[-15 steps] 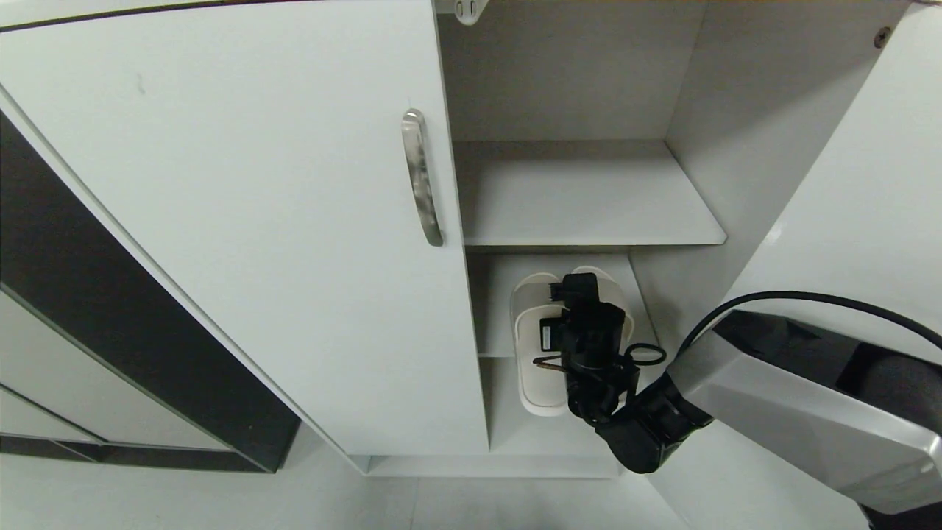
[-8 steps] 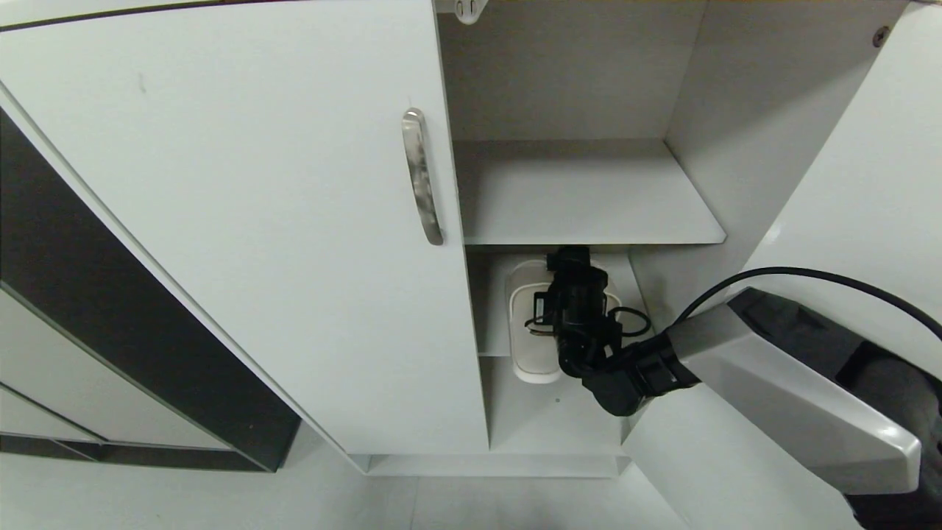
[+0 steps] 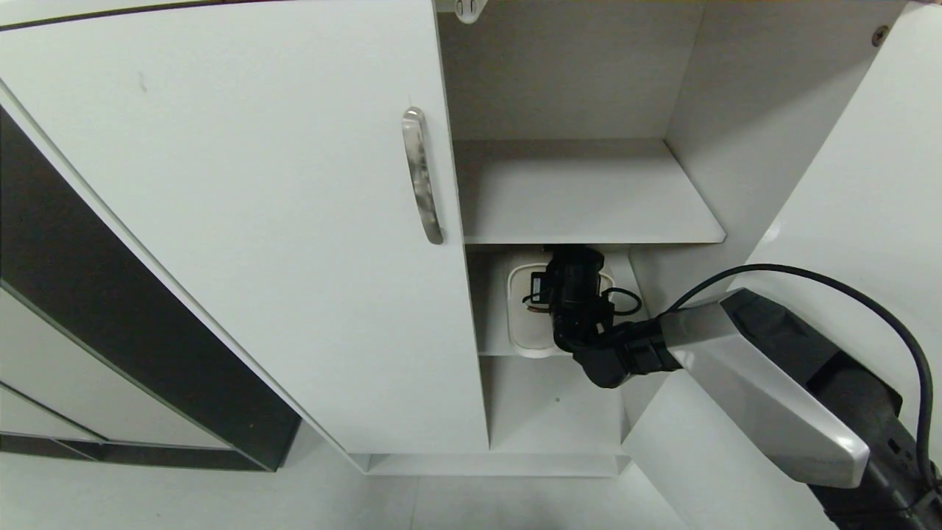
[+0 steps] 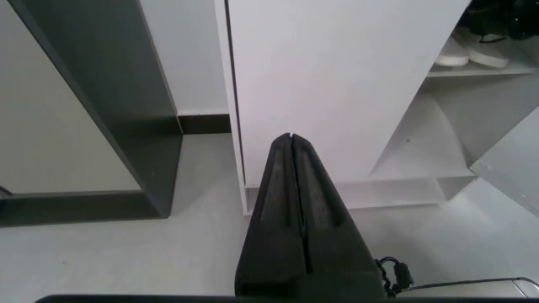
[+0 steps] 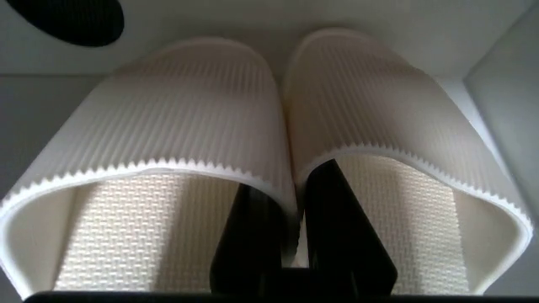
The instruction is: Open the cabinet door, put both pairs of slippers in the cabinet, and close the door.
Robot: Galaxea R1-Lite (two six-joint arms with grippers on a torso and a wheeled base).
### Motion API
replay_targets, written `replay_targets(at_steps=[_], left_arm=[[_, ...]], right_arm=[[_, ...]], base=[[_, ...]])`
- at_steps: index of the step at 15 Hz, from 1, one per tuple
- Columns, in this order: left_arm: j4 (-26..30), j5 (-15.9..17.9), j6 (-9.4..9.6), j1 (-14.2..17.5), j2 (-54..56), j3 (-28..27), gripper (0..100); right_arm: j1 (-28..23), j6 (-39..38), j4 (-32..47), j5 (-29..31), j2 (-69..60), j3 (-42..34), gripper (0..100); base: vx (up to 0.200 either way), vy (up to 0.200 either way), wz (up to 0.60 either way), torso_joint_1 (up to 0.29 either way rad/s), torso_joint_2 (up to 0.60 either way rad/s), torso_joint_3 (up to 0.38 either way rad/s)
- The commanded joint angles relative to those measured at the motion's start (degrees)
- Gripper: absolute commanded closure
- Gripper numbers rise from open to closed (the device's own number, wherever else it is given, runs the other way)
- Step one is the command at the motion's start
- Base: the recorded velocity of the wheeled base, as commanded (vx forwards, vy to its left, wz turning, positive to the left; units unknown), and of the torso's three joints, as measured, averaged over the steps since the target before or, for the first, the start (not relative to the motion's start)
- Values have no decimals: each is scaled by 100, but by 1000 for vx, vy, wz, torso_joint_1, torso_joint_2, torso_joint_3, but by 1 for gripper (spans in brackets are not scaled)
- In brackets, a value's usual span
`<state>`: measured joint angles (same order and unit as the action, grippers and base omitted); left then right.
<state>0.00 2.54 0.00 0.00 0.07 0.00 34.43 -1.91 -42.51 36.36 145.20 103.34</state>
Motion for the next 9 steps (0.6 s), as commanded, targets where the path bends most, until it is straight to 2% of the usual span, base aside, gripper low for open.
replay_targets(at_steps=[1,9], left_arm=[[0,1,0,0,-7,0,100],[0,-7,-9,0,-7,0,100]], right_arm=[[-24,7,15,-24,114,90,100],[-103,33,-3,-24,237,90,100]], base=[[0,0,0,0,0,0],[0,0,0,0,0,0]])
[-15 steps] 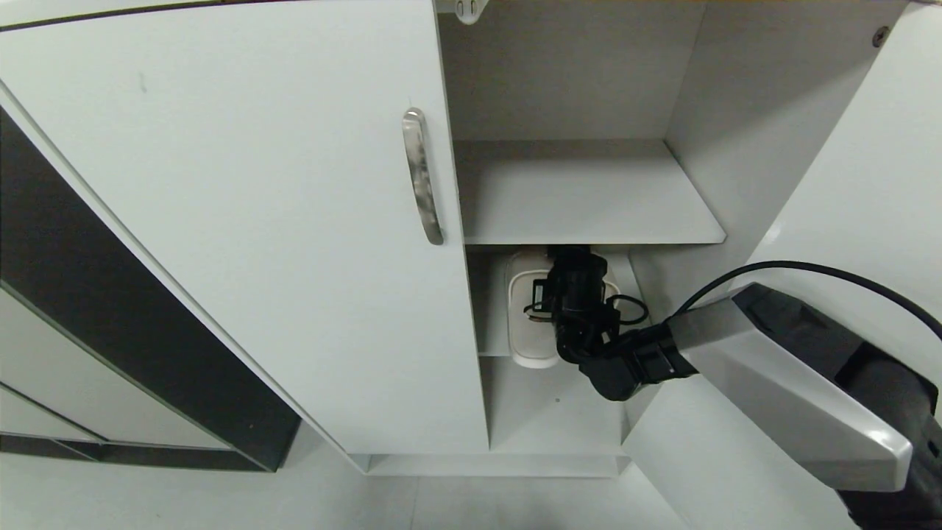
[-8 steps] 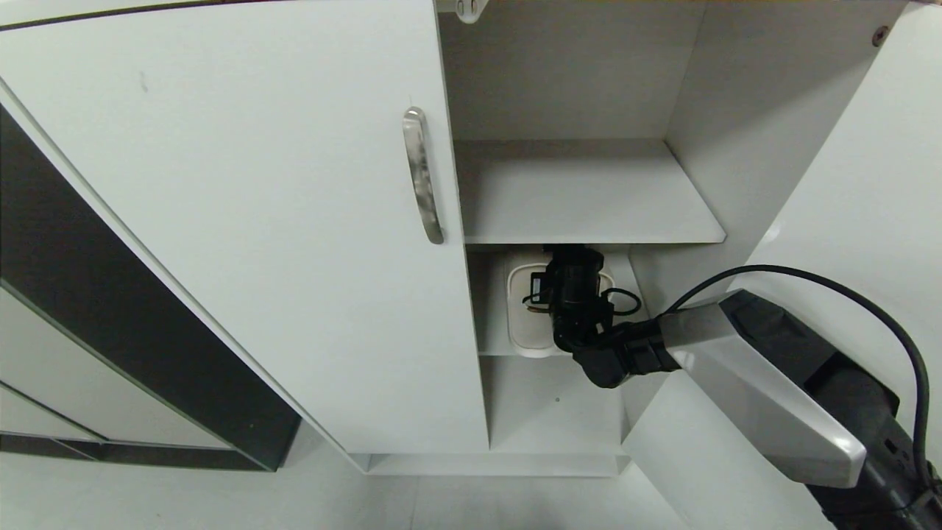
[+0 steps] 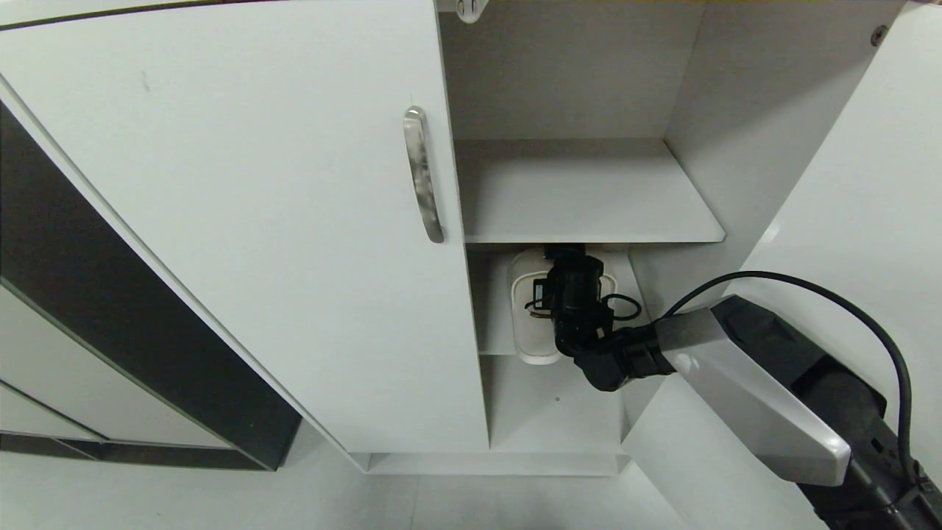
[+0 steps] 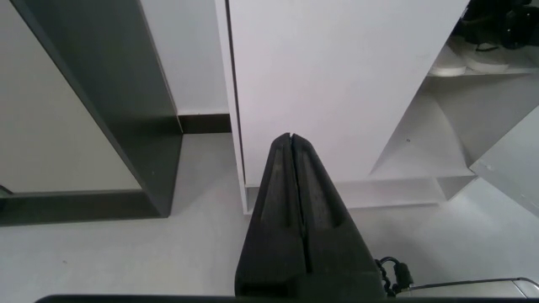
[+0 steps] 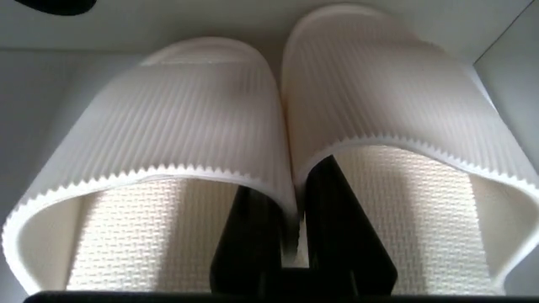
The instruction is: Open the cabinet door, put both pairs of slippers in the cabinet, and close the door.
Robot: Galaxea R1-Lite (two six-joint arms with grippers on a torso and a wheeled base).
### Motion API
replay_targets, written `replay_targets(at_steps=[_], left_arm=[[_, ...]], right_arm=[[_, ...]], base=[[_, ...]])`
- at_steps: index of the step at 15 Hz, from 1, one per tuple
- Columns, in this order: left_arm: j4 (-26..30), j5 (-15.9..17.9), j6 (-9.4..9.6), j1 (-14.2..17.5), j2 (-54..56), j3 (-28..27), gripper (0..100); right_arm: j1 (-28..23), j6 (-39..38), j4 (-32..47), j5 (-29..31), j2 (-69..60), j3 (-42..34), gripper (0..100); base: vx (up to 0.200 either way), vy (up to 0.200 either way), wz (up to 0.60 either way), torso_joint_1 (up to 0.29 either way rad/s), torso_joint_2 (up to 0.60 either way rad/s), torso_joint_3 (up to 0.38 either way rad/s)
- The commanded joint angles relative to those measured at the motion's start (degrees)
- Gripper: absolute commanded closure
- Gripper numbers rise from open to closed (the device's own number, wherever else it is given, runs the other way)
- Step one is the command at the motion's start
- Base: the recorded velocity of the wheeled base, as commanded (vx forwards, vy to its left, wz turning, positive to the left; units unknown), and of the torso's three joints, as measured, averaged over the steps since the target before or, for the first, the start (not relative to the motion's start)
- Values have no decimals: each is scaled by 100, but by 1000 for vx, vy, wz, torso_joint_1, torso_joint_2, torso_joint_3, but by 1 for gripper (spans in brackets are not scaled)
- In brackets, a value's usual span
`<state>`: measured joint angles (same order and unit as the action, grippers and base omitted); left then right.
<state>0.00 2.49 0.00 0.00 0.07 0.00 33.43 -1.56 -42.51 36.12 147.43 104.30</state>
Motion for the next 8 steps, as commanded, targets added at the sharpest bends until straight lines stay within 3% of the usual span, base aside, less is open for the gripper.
replay_targets(at_steps=[1,5,8], left_arm=[[0,-3,0,0,-7,0,100],[0,6,0,0,-7,0,100],[0,6,0,0,-7,0,100]], right_arm=[[-3,-2,-3,9,14,-6,0],[-3,-2,-29,53,-30,-138,0],[32,-20,-223,62,-505,-885,0]], base=[[0,0,0,0,0,0],[0,0,0,0,0,0],[0,0,0,0,0,0]])
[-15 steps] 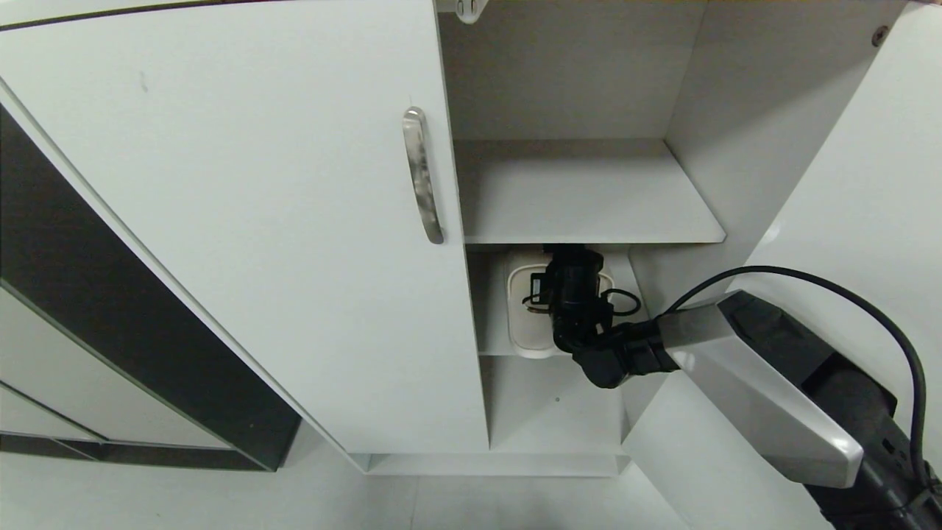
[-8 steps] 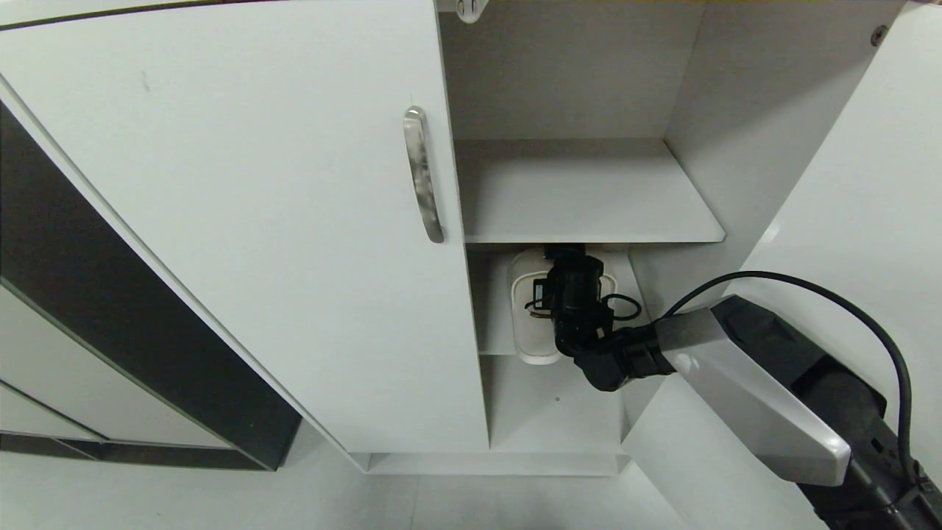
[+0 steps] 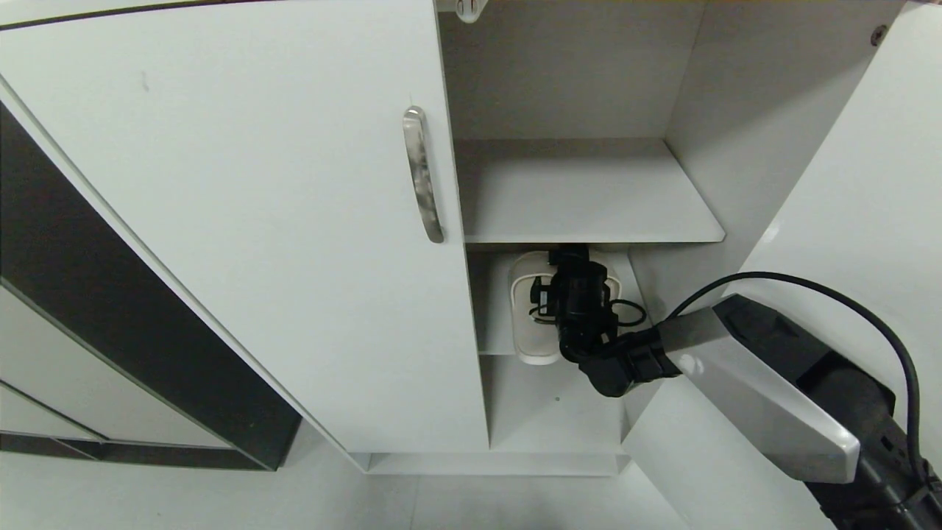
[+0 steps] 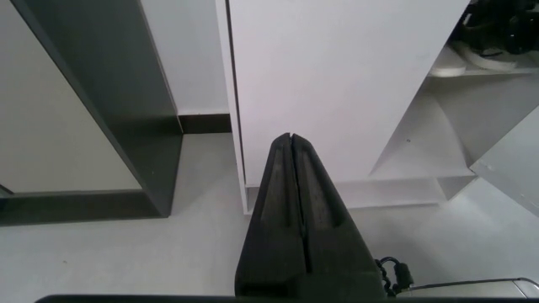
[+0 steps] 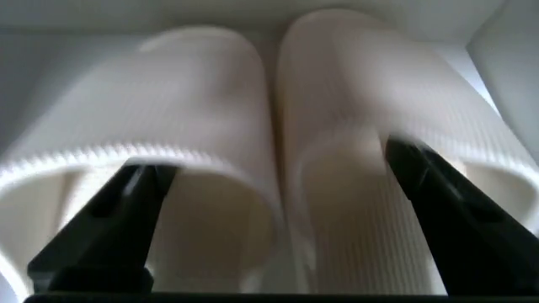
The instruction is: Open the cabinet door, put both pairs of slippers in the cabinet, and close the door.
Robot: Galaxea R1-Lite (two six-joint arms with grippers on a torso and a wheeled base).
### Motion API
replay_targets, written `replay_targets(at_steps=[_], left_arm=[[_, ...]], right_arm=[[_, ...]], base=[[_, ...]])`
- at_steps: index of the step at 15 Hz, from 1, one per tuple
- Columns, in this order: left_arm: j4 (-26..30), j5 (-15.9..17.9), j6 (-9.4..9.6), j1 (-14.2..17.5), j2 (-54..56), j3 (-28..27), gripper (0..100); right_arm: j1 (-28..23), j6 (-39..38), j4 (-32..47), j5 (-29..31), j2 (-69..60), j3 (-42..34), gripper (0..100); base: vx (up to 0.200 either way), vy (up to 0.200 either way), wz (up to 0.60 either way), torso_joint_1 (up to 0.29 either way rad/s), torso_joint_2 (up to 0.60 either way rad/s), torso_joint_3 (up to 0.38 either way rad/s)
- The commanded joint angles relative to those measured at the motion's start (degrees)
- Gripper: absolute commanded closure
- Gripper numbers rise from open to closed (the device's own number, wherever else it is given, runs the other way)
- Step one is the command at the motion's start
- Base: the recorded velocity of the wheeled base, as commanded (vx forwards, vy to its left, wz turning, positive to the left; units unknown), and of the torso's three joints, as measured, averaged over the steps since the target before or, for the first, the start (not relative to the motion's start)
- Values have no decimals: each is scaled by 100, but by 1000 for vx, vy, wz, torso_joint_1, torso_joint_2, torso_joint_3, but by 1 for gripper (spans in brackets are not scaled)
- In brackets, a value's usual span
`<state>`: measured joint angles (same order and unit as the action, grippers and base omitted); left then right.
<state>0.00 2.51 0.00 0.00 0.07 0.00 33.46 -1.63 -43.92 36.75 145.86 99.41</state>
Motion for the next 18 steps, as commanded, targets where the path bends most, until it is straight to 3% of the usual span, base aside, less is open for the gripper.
replay_targets(at_steps=[1,9,11,18], left_arm=[[0,4,0,0,-7,0,100],[0,4,9,0,-7,0,100],[0,4,18,0,-7,0,100],[0,4,9,0,-7,0,100]], right_arm=[[55,-4,-292,-2,-524,-739,0],[521,5,-2454,7,-1991,-4360,0],[635,14,-2604,16,-2035,-4580,0],[723,32,-2604,51,-2018,-4527,0]], base=[[0,0,0,0,0,0],[0,0,0,0,0,0],[0,0,0,0,0,0],[-200,0,0,-1,6,3]])
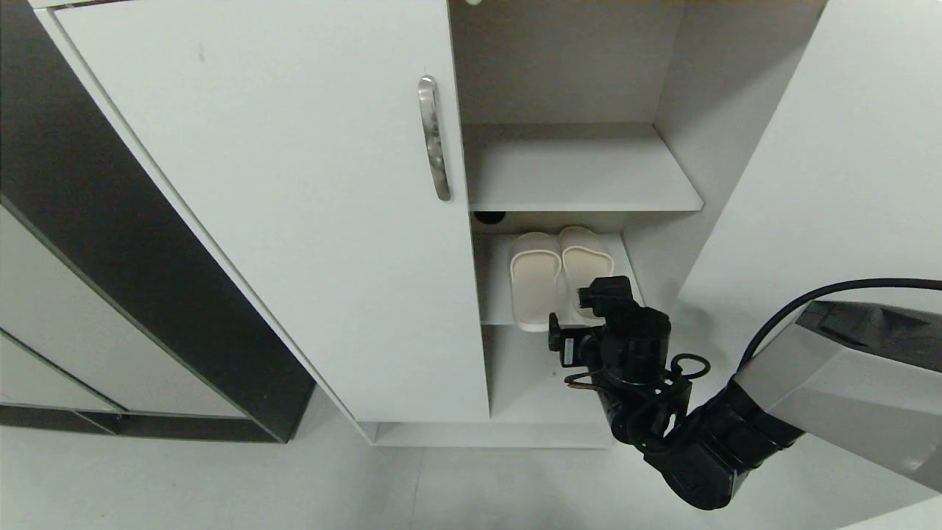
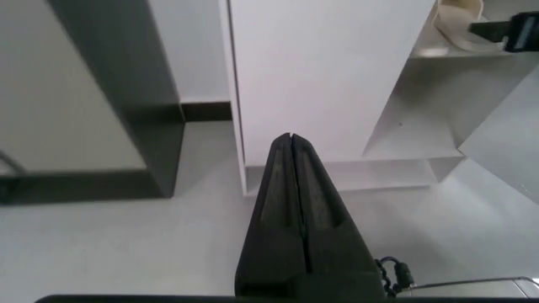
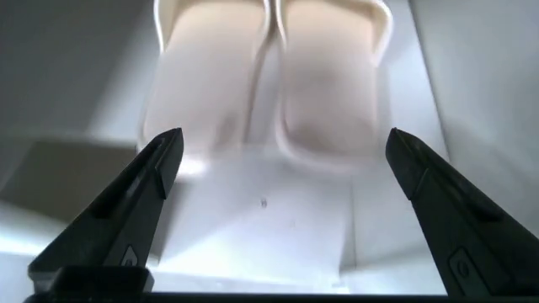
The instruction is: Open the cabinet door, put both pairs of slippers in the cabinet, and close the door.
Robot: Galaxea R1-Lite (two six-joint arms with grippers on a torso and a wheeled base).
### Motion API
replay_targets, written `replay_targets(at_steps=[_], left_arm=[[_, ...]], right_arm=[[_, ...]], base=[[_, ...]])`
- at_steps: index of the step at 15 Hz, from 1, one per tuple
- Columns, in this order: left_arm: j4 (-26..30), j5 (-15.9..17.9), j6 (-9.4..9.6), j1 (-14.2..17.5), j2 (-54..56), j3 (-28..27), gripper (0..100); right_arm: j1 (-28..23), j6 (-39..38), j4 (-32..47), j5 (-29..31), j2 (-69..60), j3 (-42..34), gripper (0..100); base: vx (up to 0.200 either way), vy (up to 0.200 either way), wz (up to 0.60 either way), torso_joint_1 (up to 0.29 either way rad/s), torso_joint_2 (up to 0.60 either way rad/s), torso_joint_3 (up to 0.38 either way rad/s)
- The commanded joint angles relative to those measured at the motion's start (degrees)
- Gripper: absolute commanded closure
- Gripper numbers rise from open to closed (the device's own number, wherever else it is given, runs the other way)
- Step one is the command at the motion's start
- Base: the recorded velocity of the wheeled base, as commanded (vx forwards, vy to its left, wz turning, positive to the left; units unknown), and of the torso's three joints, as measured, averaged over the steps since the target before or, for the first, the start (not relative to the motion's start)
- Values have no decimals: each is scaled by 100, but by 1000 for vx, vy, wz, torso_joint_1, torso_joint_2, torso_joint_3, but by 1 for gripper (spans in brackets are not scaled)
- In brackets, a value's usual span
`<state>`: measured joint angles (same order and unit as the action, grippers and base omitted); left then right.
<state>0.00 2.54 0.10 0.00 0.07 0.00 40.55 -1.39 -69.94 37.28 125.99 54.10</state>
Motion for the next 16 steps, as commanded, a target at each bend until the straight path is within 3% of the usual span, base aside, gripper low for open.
replay_targets(at_steps=[1,6,16], left_arm=[[0,1,-10,0,-7,0,100],[-9,-236,-19,0,-7,0,100],[0,-227,-10,0,-7,0,100]], right_arm=[[6,7,-2,-10,-39,4,0],[15,25,-81,-10,-31,-31,0],[15,25,-117,-1,-4,-110,0]], base=[[-200,0,0,2,2,-2],[0,0,0,0,0,0],[0,0,0,1,0,46]])
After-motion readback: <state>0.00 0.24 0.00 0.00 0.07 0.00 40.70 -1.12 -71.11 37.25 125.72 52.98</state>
